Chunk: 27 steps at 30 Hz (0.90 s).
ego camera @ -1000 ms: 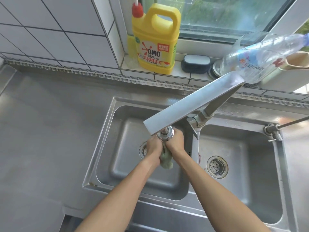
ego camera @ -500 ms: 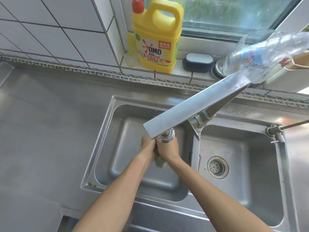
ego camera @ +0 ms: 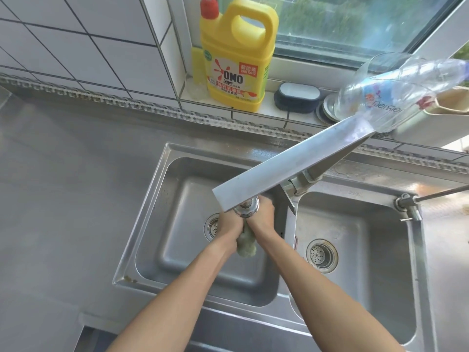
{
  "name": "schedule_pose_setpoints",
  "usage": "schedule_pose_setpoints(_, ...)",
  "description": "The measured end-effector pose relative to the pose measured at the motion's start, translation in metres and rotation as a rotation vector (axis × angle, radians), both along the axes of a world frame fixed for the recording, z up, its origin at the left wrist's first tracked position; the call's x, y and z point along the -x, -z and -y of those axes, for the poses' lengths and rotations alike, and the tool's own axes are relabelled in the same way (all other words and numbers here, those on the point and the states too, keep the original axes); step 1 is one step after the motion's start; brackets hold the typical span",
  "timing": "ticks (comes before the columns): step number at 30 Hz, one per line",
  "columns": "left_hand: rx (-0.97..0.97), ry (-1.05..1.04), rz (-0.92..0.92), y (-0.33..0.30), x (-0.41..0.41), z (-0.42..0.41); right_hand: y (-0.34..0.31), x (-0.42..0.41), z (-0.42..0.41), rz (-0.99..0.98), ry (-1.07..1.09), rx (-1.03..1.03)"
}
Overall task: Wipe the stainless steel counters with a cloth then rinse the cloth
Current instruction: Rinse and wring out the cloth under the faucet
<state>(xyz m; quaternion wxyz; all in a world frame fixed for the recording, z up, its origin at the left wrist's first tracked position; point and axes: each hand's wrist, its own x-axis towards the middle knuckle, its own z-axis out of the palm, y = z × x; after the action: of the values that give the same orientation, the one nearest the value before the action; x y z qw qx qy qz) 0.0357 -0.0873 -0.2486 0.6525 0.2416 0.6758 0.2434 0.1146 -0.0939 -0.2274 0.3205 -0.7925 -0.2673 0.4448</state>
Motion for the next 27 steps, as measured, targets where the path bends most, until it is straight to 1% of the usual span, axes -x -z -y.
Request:
schedule_pose_setpoints(2, -0.013, 0.000, 0.024, -0.009, 0.002, -0.007, -0.002, 0.010, 0.010, 0.006, 0.019, 0.001)
schedule_pose_setpoints(5, 0.035, -0.040, 0.101, -0.013, 0.008, -0.015, -0.013, 0.024, 0.020, 0.022, -0.090, 0.002)
schedule_pose_setpoints(7, 0.004, -0.004, 0.085, -0.011, 0.004, -0.006, -0.012, 0.009, 0.010, 0.061, -0.134, 0.002)
schedule_pose_setpoints(10, -0.041, 0.092, 0.103, -0.010, -0.003, 0.005, -0.008, -0.013, -0.003, 0.069, -0.015, 0.009)
schedule_pose_setpoints(11, -0.032, 0.091, 0.111, -0.012, -0.002, 0.003, -0.006, -0.011, -0.001, 0.074, -0.002, 0.000)
schedule_pose_setpoints(14, 0.023, 0.013, 0.128, -0.017, 0.006, -0.012, -0.012, 0.013, 0.015, 0.094, -0.121, 0.003)
schedule_pose_setpoints(17, -0.016, 0.047, 0.114, -0.019, 0.007, -0.008, -0.014, 0.009, 0.010, 0.129, -0.193, 0.021)
schedule_pose_setpoints(18, -0.034, 0.088, 0.110, -0.021, 0.005, -0.002, -0.013, 0.001, 0.005, 0.137, -0.172, 0.034)
schedule_pose_setpoints(20, -0.062, 0.166, 0.091, -0.022, 0.001, 0.006, -0.012, -0.011, 0.000, 0.109, -0.051, 0.031)
schedule_pose_setpoints(22, -0.086, 0.176, 0.085, -0.024, 0.002, 0.001, -0.011, -0.007, 0.006, 0.078, -0.001, 0.004)
schedule_pose_setpoints(25, -0.072, 0.085, 0.108, -0.028, 0.006, -0.014, -0.017, 0.013, 0.023, 0.098, -0.153, -0.015)
schedule_pose_setpoints(27, -0.078, 0.125, 0.088, -0.027, 0.005, -0.009, -0.018, 0.007, 0.018, 0.116, -0.185, -0.025)
